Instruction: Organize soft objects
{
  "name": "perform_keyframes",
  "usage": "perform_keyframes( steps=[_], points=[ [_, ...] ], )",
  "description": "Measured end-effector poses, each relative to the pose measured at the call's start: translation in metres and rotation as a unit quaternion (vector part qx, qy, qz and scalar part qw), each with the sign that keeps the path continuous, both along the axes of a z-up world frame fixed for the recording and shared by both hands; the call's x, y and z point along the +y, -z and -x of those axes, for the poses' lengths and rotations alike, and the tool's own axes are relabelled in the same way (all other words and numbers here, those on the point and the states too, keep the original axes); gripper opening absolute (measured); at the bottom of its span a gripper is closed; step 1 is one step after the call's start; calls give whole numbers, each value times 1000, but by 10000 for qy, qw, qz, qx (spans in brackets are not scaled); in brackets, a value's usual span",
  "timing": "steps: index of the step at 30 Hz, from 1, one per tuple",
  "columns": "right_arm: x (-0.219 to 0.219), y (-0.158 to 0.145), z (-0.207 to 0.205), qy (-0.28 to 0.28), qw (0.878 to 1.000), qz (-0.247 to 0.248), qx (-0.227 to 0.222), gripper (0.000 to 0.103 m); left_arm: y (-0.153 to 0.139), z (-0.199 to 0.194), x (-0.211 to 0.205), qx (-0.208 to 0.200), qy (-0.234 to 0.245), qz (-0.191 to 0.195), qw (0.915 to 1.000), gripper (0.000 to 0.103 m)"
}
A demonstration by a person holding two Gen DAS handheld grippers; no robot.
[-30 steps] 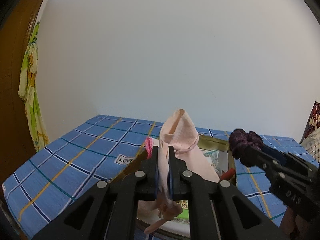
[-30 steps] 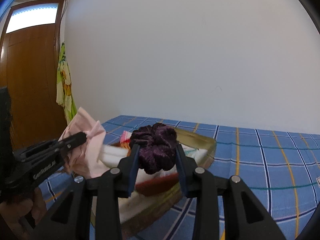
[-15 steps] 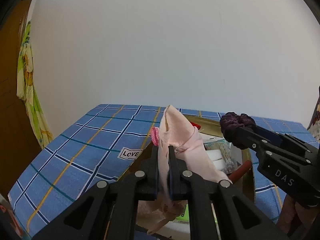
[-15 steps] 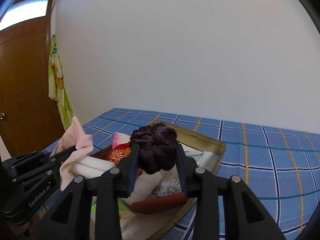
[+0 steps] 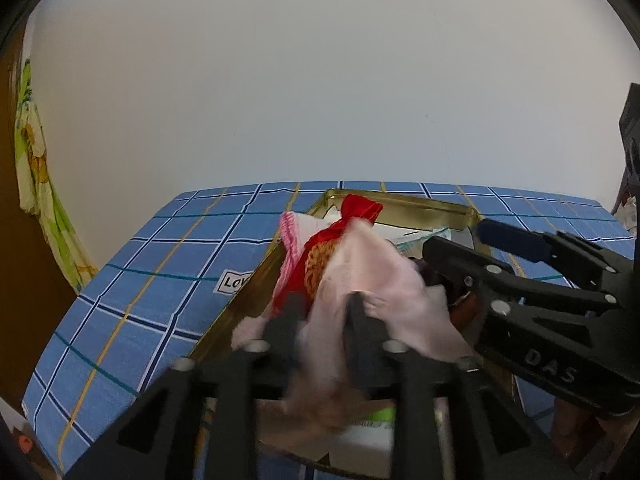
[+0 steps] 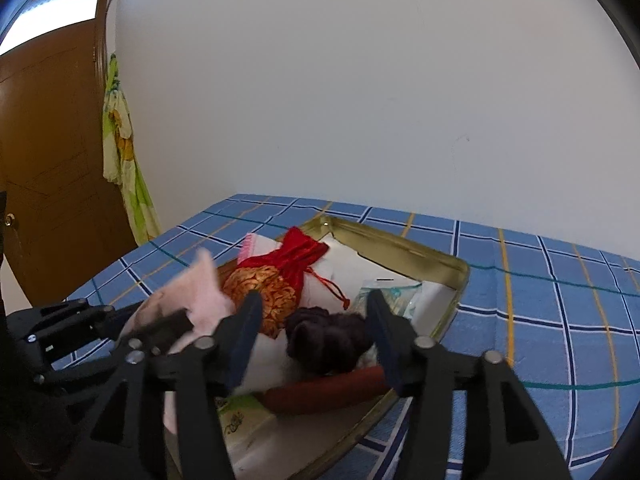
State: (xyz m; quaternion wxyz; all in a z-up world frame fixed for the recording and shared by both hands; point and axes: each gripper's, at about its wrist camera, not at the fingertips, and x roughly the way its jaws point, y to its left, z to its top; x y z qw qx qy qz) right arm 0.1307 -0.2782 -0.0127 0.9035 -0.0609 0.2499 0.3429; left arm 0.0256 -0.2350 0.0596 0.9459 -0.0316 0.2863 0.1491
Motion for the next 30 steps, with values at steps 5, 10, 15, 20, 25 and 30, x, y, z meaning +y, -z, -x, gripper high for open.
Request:
perform_keyframes(
  steps=[5,10,15,20,25,30],
  points=[
    [-7,-5,4,0,9998,-205,-2,86,0,9,3,-112,-109,54,9999,76],
    [-16,-11,13,35,9993,-364,-53,95,-3,18,0,-151,-190,37,9997,76],
    [-25,-23,28,155,9986,-433,-267,103,-9,26,0,-247,-319,34,9992,77],
    [-29,-34,47,229,9979,-288,-528,103,-19,39,-1,-399,-464,62,9981,83],
    [-33,-44,65,206,9964,-249,-790,103,-23,48,2,-492,-539,98,9973,83],
    [-38,-51,77,179,9955,-329,-868,103,-27,55,2,-574,-570,135,9966,83]
  ],
)
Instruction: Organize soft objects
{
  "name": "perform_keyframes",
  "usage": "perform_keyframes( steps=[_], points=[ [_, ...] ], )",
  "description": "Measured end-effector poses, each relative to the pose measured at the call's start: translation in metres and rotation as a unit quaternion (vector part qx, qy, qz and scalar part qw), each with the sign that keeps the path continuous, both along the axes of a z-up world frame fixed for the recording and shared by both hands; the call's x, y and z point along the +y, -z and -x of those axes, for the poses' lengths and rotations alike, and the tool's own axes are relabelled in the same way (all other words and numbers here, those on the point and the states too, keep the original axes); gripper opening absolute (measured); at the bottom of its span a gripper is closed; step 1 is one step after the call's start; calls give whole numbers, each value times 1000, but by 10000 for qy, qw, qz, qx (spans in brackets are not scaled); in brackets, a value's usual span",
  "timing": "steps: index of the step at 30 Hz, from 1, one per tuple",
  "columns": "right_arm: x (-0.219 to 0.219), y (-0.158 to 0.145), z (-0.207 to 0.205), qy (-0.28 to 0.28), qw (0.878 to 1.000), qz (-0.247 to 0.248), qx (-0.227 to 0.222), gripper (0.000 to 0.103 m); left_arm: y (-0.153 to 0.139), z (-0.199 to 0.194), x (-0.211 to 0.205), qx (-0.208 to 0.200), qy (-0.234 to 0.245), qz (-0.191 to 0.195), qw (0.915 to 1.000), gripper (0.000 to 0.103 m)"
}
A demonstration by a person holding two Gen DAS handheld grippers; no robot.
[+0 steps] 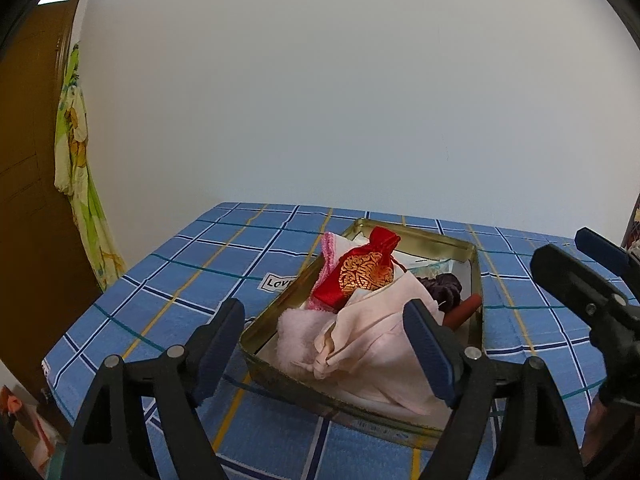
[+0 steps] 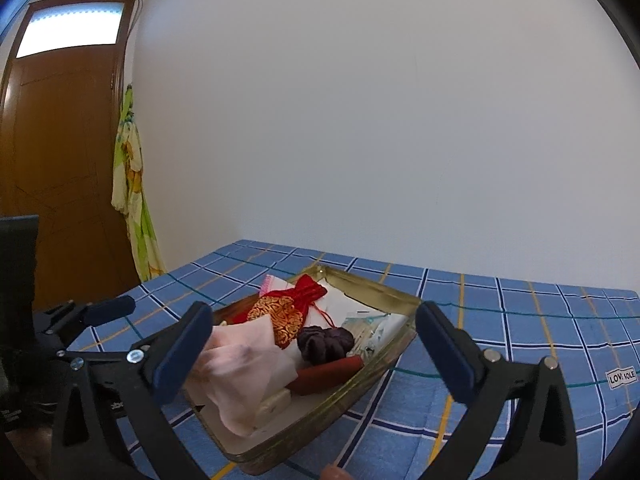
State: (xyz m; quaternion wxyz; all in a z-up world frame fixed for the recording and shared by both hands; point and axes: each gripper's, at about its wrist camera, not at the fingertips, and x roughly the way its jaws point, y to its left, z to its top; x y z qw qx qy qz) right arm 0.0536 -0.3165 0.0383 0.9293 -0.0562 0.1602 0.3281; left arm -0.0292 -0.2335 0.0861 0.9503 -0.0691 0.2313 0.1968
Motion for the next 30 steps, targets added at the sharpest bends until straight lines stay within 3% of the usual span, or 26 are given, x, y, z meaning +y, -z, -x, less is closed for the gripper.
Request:
perform_keyframes(
  steps=[30],
  points=[
    [-9,1,15,34,9999,-97,-9,103,2,9,1,-22,4,129,9999,86]
  ],
)
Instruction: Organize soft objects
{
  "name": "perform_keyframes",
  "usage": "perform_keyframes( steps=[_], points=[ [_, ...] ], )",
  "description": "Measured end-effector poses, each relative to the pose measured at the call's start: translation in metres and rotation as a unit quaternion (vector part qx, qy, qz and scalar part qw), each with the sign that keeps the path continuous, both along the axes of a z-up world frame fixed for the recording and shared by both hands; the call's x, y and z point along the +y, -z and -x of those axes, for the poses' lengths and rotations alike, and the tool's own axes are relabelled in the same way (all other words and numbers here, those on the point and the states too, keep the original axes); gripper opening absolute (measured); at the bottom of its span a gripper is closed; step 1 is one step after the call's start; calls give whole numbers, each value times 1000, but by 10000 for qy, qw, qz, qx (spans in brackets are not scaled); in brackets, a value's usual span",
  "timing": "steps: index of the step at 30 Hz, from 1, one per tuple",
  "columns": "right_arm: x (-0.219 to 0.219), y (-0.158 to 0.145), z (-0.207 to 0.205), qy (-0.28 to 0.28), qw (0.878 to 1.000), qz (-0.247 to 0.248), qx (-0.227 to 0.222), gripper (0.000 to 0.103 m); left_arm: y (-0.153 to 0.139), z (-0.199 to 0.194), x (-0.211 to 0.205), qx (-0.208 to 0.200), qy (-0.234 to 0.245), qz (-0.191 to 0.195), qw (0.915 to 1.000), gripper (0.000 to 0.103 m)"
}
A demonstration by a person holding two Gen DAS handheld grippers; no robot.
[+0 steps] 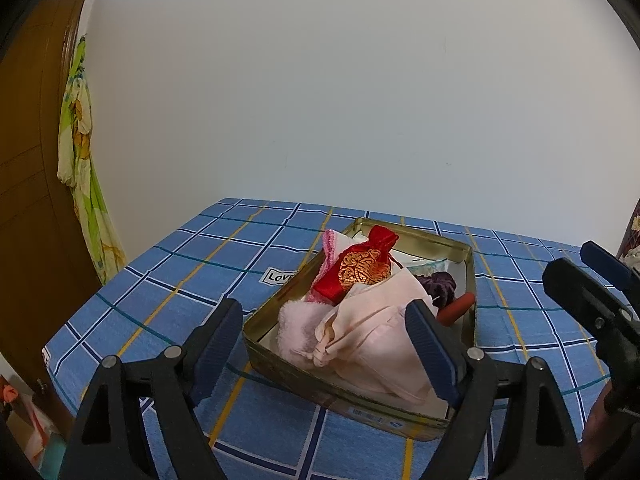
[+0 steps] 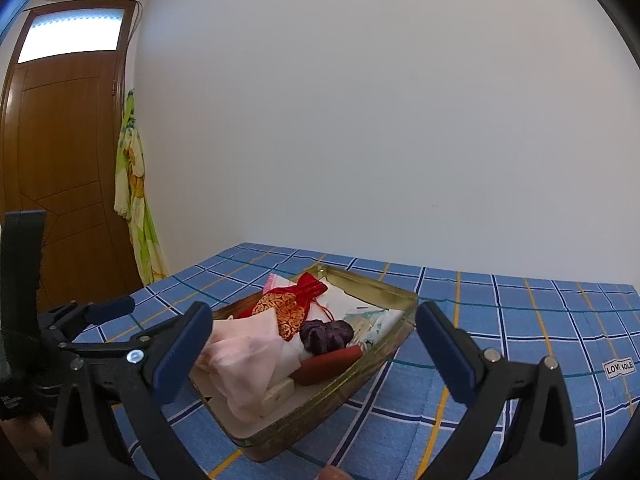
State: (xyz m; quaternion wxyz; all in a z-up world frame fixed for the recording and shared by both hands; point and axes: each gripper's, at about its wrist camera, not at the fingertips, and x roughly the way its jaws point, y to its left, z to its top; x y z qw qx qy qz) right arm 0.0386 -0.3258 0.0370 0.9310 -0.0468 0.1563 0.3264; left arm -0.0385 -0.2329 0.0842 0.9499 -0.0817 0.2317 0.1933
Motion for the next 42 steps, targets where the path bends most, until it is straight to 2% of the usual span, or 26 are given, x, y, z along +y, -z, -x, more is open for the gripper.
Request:
perform_keyframes(
  steps=[4,34,42],
  points=[
    [-1,1,0,5,10000,4,1,103,1,0,0,3,0,10,10000,90],
    [0,5,1,46,10000,28,36,103,4,-3,8,63,5,124,9999,92],
    [1,10,1,51,9999,65,69,103,4,-1,13,-188,-121,5,9998,95]
  ],
)
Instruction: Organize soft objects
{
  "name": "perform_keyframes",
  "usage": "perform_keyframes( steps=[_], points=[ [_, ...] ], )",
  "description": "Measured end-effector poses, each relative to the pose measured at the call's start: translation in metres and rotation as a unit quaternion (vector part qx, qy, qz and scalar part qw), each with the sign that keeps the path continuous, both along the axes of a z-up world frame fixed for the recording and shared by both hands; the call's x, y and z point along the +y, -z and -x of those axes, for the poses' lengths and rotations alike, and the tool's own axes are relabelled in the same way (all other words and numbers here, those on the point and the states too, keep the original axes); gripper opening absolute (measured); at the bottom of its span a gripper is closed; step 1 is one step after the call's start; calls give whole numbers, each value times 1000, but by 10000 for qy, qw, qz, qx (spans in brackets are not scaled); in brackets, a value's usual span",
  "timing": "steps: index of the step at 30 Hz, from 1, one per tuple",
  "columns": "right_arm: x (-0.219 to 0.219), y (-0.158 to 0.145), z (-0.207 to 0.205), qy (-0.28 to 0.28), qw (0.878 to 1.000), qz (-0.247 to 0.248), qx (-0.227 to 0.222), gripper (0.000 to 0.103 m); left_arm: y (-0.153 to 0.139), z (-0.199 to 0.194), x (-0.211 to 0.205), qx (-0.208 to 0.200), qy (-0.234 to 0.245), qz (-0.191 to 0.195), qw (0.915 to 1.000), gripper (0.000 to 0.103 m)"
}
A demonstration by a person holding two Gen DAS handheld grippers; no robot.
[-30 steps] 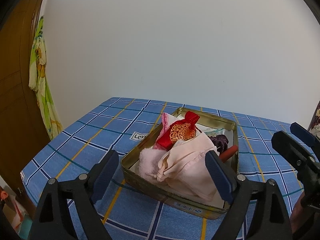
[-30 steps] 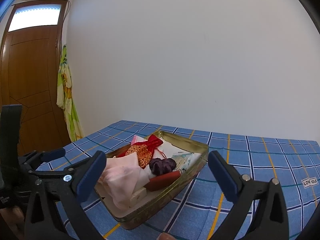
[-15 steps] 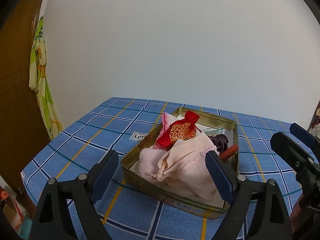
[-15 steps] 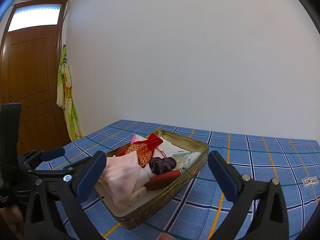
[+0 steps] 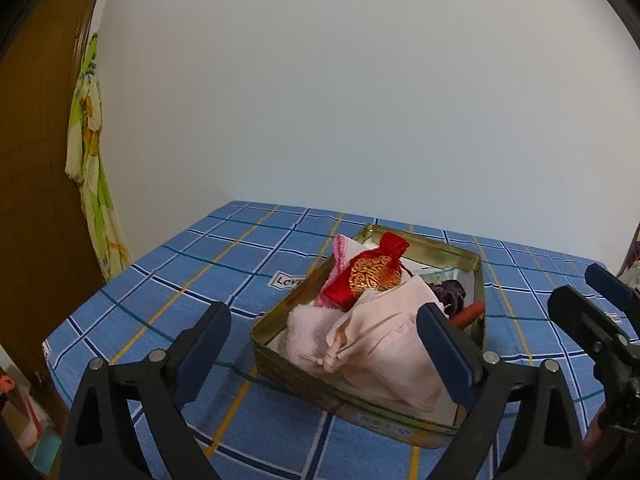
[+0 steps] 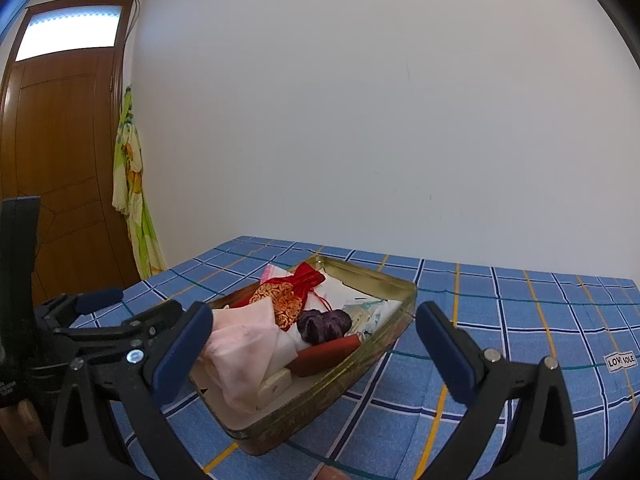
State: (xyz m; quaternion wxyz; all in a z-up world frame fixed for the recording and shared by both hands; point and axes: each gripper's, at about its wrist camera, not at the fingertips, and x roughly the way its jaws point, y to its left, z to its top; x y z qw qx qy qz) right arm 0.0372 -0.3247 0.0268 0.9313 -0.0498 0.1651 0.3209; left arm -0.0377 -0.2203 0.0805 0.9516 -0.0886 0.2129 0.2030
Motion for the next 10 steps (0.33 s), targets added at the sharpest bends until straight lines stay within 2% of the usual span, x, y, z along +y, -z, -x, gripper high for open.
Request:
perform_keyframes(
  steps=[10],
  points=[
    [-4,4,-1,48,10000,-14,47,103,1,-2,0,73,65,-21,10000,95]
  ],
)
